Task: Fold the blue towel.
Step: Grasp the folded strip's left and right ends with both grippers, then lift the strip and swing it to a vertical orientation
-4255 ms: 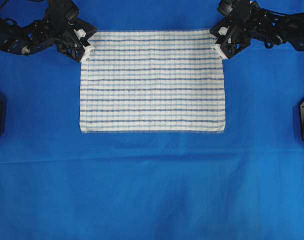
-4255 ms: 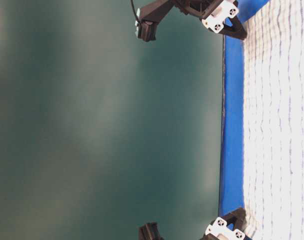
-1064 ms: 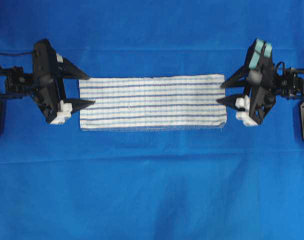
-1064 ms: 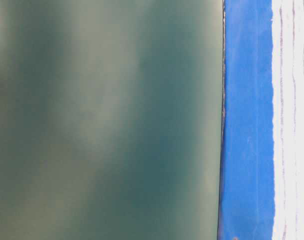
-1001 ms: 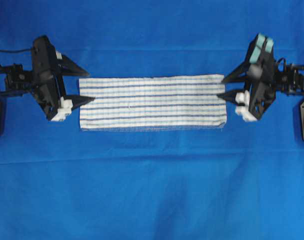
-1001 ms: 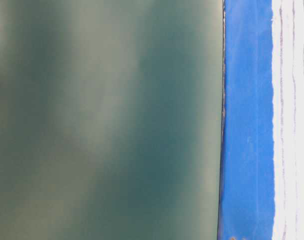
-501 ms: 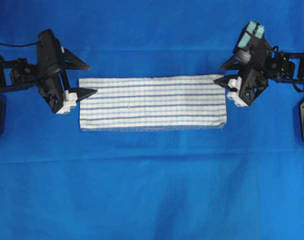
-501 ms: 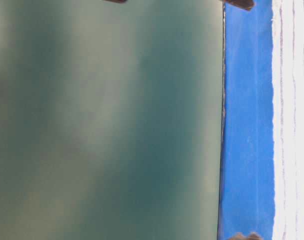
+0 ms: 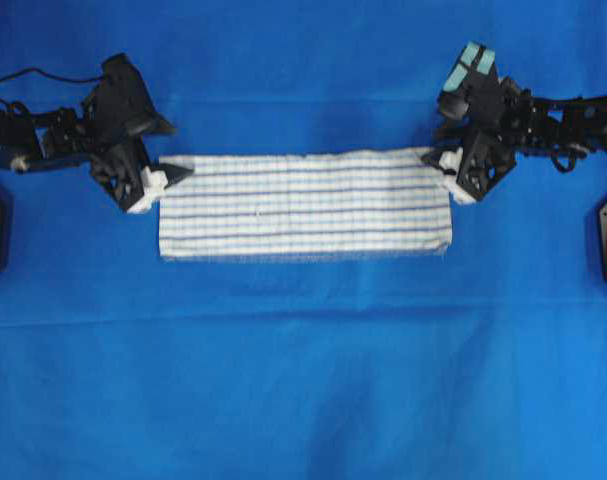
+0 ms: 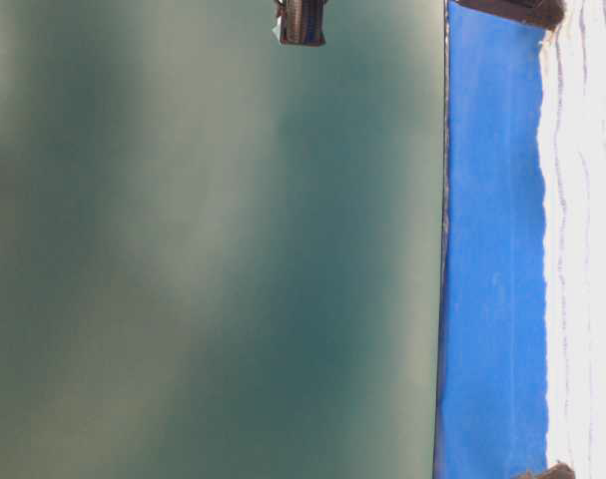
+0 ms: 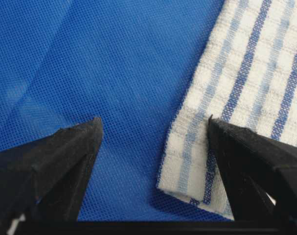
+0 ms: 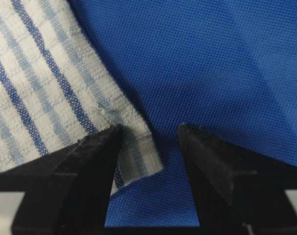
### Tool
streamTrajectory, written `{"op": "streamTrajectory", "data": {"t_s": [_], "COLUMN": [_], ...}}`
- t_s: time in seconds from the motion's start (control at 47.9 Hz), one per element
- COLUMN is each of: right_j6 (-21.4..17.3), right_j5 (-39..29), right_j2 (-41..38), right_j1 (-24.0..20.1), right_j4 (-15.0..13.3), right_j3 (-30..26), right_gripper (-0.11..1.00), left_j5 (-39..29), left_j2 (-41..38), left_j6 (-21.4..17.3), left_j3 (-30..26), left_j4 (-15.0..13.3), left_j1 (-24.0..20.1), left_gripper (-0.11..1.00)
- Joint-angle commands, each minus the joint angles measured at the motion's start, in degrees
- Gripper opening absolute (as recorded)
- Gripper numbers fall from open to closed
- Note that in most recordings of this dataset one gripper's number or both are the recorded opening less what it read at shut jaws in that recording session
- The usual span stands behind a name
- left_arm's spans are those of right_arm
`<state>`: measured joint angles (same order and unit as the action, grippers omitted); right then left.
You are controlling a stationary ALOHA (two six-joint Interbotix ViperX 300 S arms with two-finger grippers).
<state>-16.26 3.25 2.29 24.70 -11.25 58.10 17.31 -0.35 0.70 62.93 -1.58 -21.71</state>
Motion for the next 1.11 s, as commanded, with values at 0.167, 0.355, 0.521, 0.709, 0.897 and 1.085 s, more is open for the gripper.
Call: {"op": "streamTrajectory", "data": {"t_s": [0.167, 0.355, 0.521, 0.709, 0.897, 1.085], "right_j6": [0.0, 0.0, 0.0, -0.09, -0.97, -1.05], "right_j5": [-0.09, 0.18, 0.26, -1.14, -5.19, -11.16], "right_j2": [0.26, 0.26, 0.44, 5.1, 13.97, 23.91], "right_j1": [-0.26, -0.44, -0.44, -0.44, -0.44, -1.23], "right_j4": [-1.49, -1.85, -1.85, -1.76, -1.67, -1.58], "right_j3": [-0.62, -0.62, -0.62, -0.79, -1.05, -1.41], "right_gripper": [0.35, 0.04, 0.04, 0.04, 0.04, 0.04], "left_j5": [-3.08, -4.48, -5.1, -9.32, -19.34, -24.96], "left_j2": [0.0, -0.09, 0.26, 4.39, 13.36, 21.53], "left_j6": [0.26, 0.18, 0.18, 0.35, 1.14, 1.14], "left_j3": [-1.23, -1.76, -1.85, -3.52, -6.86, -8.7], "left_j4": [0.0, 0.0, 0.0, 0.0, 0.0, 0.0], "left_j1": [-0.26, 0.44, 0.44, 0.44, 1.41, 3.96], "left_gripper": [0.63, 0.14, 0.01, 0.01, 0.01, 0.01]}}
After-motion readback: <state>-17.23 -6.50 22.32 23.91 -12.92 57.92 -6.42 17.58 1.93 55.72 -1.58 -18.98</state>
